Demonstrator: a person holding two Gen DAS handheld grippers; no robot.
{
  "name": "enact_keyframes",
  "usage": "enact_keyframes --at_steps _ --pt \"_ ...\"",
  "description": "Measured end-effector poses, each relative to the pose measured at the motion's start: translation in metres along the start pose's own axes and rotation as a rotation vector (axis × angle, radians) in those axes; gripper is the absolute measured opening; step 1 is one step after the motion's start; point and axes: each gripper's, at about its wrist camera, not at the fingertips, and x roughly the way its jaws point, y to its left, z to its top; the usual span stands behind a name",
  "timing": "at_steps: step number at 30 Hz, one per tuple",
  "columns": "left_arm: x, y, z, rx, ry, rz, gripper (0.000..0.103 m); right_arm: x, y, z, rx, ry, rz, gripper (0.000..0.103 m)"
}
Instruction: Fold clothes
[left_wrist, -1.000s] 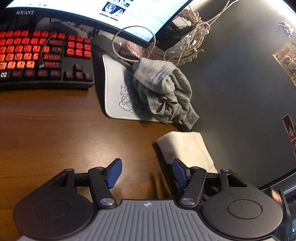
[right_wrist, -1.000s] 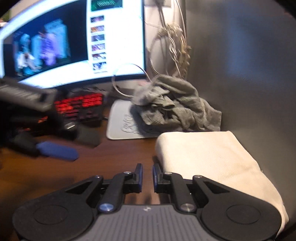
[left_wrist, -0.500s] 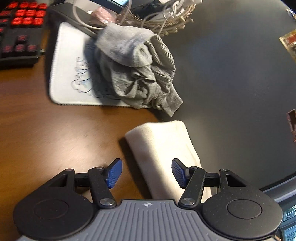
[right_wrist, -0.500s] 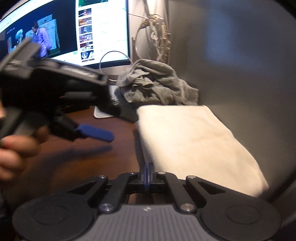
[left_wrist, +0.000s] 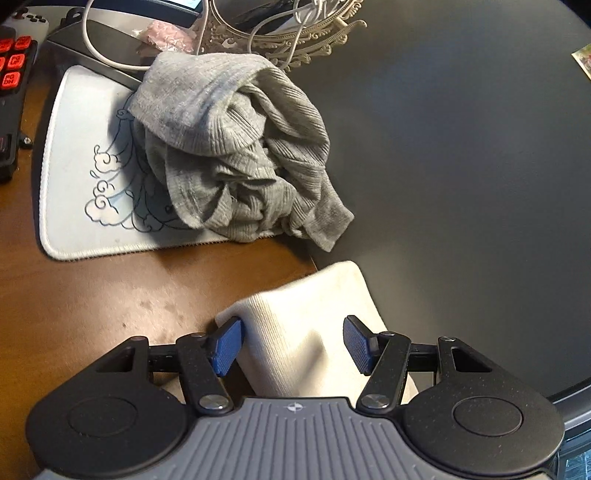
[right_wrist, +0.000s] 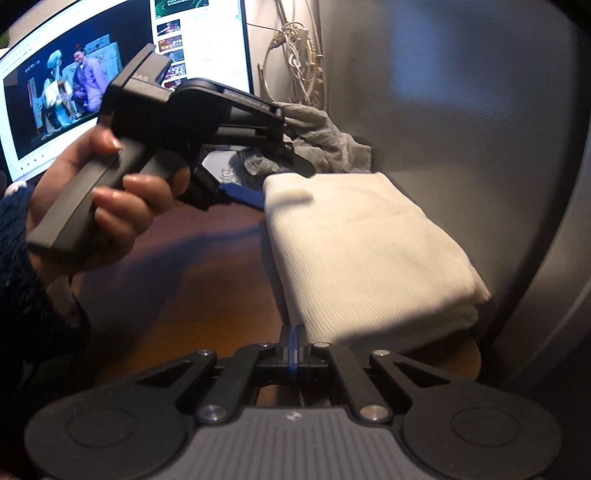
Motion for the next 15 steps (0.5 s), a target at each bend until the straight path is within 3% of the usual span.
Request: enact_keyframes --at_steps 9,15 --pt "-0.048 0.009 0.012 0.031 -0.064 0.064 0.064 -0.023 -0.002 -0.013 -0.010 0.008 -0.015 0.000" --pt "-0.083 0.007 -0.016 0.068 -0.026 0.079 0.074 -0.043 -0.001 -0.010 0.000 0.010 0.007 0.017"
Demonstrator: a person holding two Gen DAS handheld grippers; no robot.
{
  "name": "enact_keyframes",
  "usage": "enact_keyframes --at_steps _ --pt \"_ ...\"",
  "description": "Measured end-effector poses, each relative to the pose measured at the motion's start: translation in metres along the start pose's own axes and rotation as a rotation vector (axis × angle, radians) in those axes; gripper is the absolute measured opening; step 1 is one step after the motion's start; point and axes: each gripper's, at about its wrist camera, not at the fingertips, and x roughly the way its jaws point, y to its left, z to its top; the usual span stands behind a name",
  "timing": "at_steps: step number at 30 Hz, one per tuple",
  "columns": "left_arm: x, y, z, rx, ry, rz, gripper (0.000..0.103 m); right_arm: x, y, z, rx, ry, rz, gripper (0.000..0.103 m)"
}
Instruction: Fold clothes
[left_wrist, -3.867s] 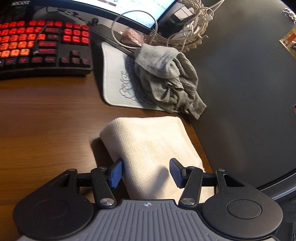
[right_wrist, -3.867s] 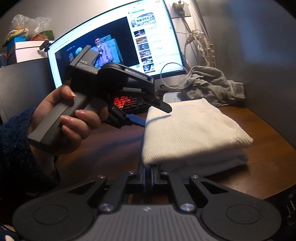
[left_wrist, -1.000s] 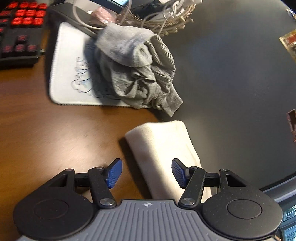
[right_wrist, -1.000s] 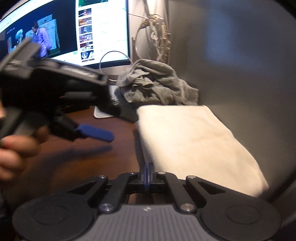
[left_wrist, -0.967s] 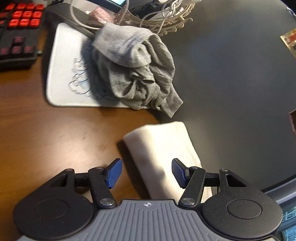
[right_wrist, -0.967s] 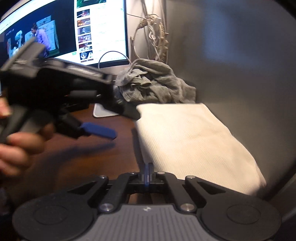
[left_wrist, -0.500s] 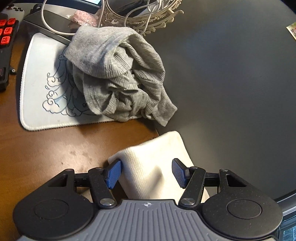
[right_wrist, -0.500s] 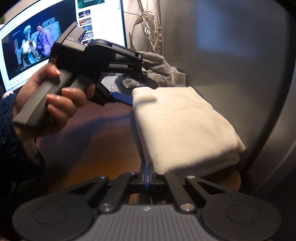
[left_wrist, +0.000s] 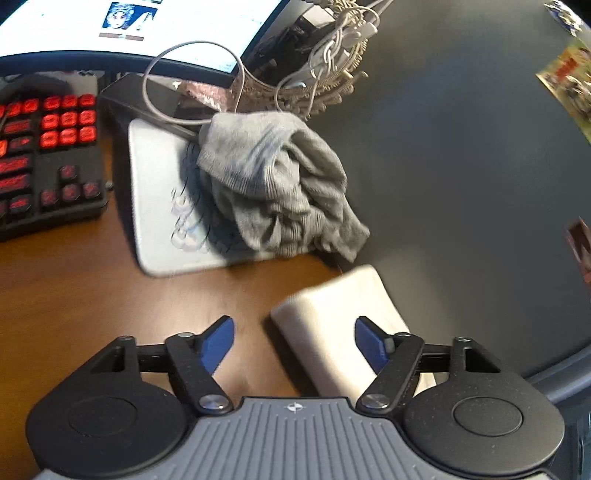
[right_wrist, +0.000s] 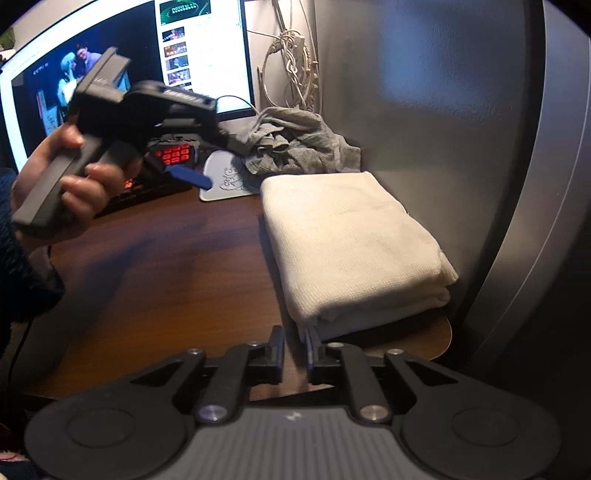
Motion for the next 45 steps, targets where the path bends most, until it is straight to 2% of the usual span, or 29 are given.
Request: enact_keyframes --at_steps 2,5,8,15,18,20,29,33,36,38,41,45 --pt "-0.012 0.000 -0.013 0.004 0.023 -0.004 0.077 -0.006 0.002 0.003 -0.003 0.001 0.006 0.041" --pt "-0.030 0.000 -0.036 0.012 0.054 0.012 0.079 -0.011 0.006 0.008 -0.008 0.003 0.007 0.056" --pt "-0.048 0.006 -0.059 0.020 0.104 0.038 0.079 -0.015 0.012 0.015 -0.009 0.021 0.011 0.066" --pt "-0.096 0.033 -0.101 -0.013 0.150 0.123 0.083 -0.008 0.033 0.029 0.004 0.100 0.016 0.067" --pt "-0.122 0.039 -0.114 -0.011 0.115 0.180 0.083 -0.002 0.044 0.035 0.011 0.145 0.038 0.070" --pt "-0.138 0.042 -0.121 -0.012 0.103 0.212 0.084 0.002 0.053 0.038 0.004 0.161 0.038 0.077" --pt "-0.202 0.047 -0.141 -0.069 0.082 0.354 0.084 0.005 0.099 0.062 -0.038 0.206 0.029 0.078" --pt "-0.225 0.039 -0.143 -0.099 0.052 0.402 0.068 -0.001 0.115 0.077 -0.013 0.226 0.029 0.077" --pt "-0.244 0.039 -0.142 -0.216 0.017 0.413 0.067 -0.007 0.127 0.091 -0.007 0.246 0.028 0.077" --pt "-0.254 0.037 -0.138 -0.258 0.015 0.422 0.065 -0.013 0.134 0.101 -0.002 0.251 0.037 0.077" --pt "-0.264 0.031 -0.130 -0.246 0.036 0.450 0.062 -0.022 0.146 0.113 -0.020 0.268 0.052 0.077" --pt "-0.279 0.020 -0.127 -0.245 0.018 0.488 0.062 -0.029 0.163 0.125 -0.045 0.328 0.094 0.077"
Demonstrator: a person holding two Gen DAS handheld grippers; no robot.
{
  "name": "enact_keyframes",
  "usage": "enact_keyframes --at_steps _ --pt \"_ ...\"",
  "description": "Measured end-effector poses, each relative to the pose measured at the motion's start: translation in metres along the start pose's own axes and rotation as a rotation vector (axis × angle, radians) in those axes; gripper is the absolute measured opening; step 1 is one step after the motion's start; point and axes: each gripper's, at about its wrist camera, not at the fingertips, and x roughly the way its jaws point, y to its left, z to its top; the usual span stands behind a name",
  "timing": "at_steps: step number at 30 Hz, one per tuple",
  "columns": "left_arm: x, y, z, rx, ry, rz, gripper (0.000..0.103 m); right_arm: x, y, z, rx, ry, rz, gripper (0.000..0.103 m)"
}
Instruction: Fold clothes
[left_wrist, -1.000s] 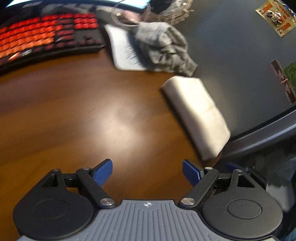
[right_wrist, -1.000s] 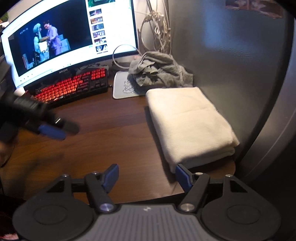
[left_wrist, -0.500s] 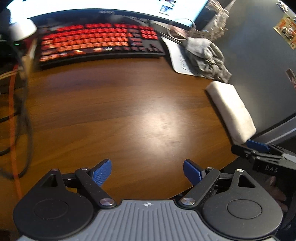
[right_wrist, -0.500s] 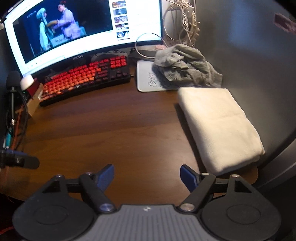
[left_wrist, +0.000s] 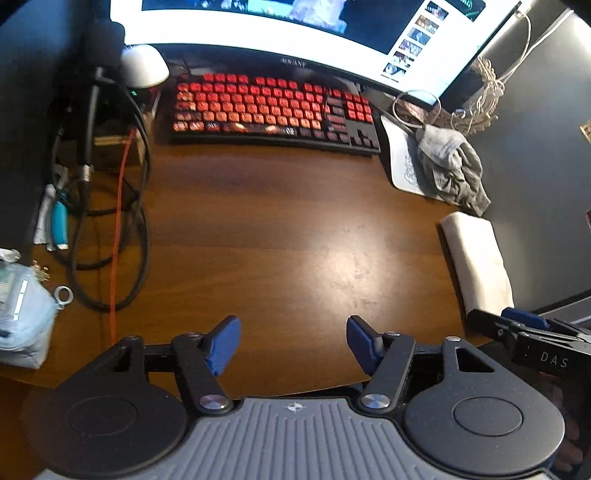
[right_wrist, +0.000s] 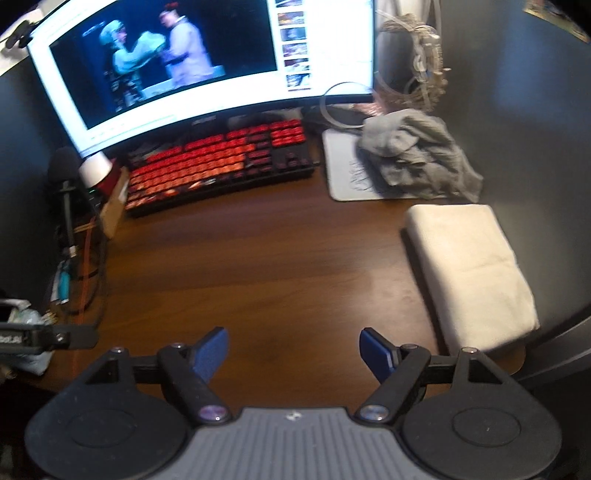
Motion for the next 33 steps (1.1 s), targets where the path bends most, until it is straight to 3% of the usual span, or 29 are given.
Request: enact_keyframes --at_steps 5,16,29,33 --pt "-0.020 -0.009 0.001 0.031 -0.035 0.053 0.062 -0.011 0.016 0.013 0.018 0.038 0.010 0.077" --pt "-0.044 -0.028 0.008 0.074 -0.032 0.132 0.062 -0.034 0.037 0.035 -0.020 0.003 -0.015 0.077" --pt "-0.049 -0.039 0.011 0.051 -0.001 0.156 0.064 -0.047 0.055 0.047 -0.077 0.018 0.013 0.077" --pt "-0.049 -0.043 0.012 0.050 0.008 0.174 0.064 -0.047 0.058 0.048 -0.071 0.018 -0.022 0.078"
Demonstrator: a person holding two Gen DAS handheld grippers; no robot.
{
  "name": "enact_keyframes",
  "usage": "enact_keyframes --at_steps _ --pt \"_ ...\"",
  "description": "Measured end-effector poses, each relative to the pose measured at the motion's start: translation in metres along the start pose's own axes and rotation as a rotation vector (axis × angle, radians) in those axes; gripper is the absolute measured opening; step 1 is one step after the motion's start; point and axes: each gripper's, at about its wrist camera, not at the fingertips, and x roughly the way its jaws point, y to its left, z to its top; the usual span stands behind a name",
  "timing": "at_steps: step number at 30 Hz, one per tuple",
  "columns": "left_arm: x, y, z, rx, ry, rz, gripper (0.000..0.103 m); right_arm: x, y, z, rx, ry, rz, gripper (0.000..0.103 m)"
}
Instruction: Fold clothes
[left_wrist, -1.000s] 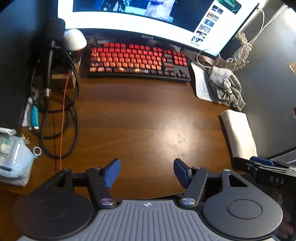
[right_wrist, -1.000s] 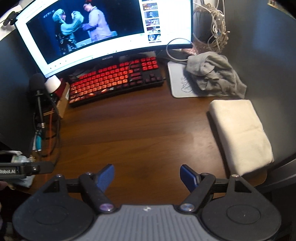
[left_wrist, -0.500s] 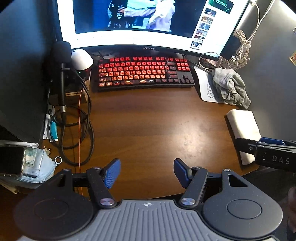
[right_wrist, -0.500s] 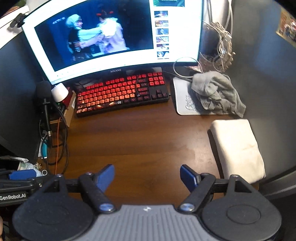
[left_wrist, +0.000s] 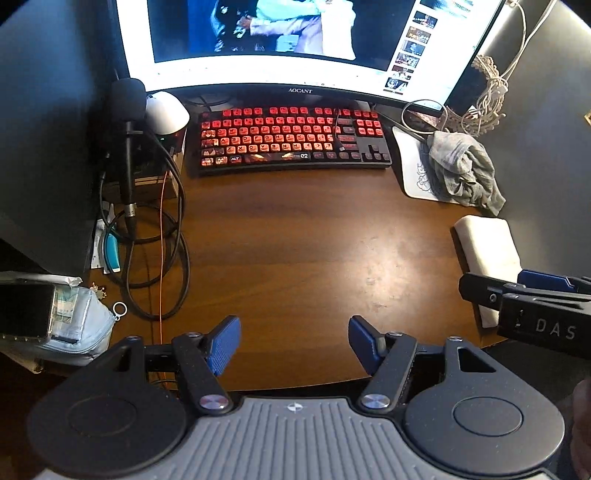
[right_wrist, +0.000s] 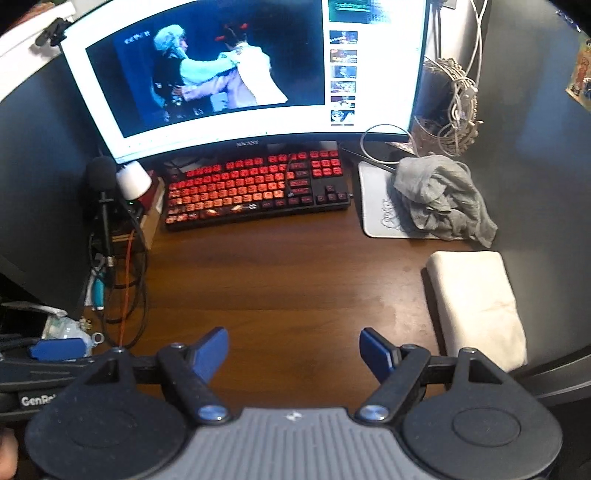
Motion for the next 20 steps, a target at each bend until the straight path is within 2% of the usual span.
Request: enact_keyframes --at_steps 6,20 --pt "0.0004 -0.0026 0.0002 0.007 0.016 0.014 0.064 0.0054 0.0046 0.0040 -0.024 0.048 -0.025 0.078" --pt "0.0028 -0.0017 0.0022 -0.003 0.037 0.011 0.064 0.0078 -0.0020 0.0045 -0.010 0.065 0.004 0.078"
